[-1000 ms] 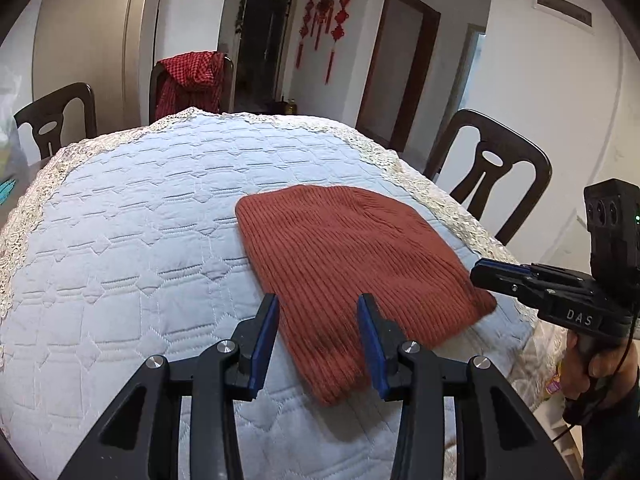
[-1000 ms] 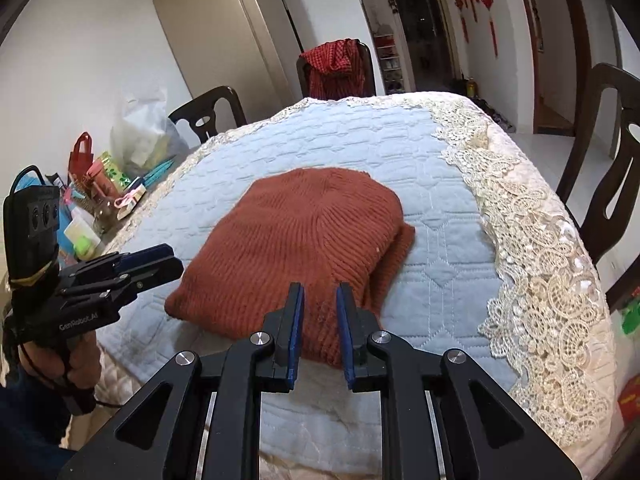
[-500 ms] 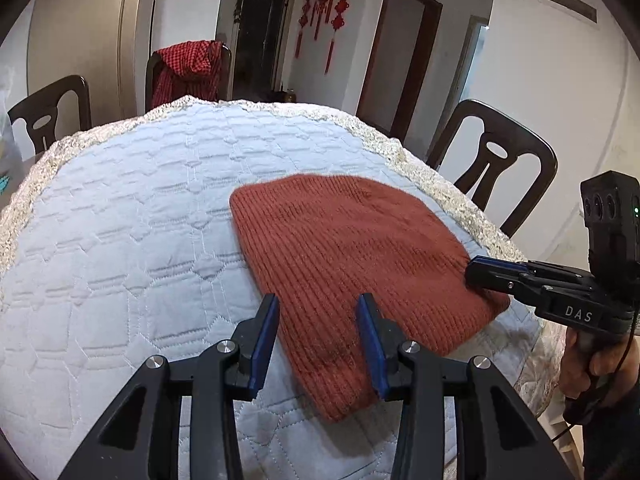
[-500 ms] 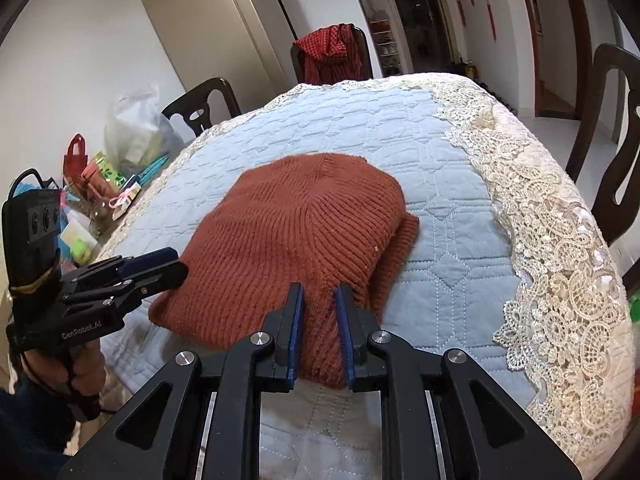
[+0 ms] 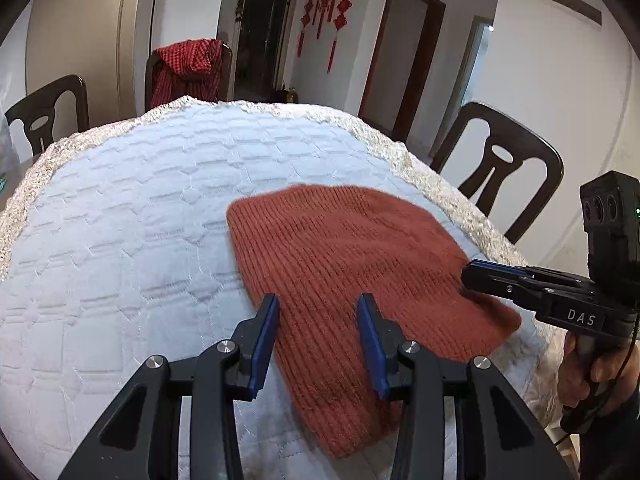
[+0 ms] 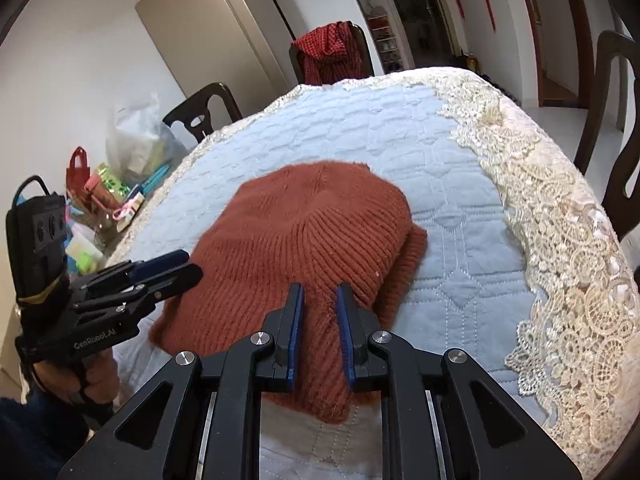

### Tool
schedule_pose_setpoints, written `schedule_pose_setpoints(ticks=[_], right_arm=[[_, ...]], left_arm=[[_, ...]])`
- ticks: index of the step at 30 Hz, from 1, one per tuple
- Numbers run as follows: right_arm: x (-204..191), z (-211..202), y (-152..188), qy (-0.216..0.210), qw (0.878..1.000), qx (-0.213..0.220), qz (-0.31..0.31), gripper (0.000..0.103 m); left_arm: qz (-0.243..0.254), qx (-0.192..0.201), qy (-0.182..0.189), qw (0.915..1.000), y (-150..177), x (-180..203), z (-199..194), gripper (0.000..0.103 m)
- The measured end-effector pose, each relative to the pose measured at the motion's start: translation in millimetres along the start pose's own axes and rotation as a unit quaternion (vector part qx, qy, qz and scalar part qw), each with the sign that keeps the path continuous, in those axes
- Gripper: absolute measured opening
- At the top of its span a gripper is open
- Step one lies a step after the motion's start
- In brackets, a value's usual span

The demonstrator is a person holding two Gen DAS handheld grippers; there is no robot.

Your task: Fold small clothes

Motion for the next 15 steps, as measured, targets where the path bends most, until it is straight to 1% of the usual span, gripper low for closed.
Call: schedule_pose_setpoints(ticks=[4, 6, 8, 11, 15], right_arm=[[2, 1, -10, -0.001, 1.000, 0.012, 0.007, 0.017], [6, 6, -12, -0.002, 1.000, 0.011, 0.012, 0.017], [14, 17, -13, -0.003, 1.000, -0.003, 0.027, 0.017], [19, 16, -13, -0.013, 0.999, 0.001, 0.039, 0.017], [18, 10, -11, -0.013, 0.999, 0.002, 0.040, 0.017]], left_arm=[[-0.011, 0.006, -0.003, 0.9999, -9, -3, 6, 0.043], [-0.011, -0.002, -0.007, 0.9999, -10, -3, 15, 0.043], [-0.013, -0.013, -0.010, 0.9998, -7, -3, 24, 0.043], [-0.014, -0.011, -0.011, 0.9998, -6, -2, 22, 0.044], [-0.025, -0.015, -0.005, 0.9996, -4, -6, 17, 0.044]])
Point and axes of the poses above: each gripper's, at about its wrist camera, not at the fingertips, and z roughly the way its jaws point, x to its right, y to its underside, the point moved 1 cm from there along z, roughly the way its jaws point, and after that the axes turned 8 degrees about -y, right-handed, at the moved point
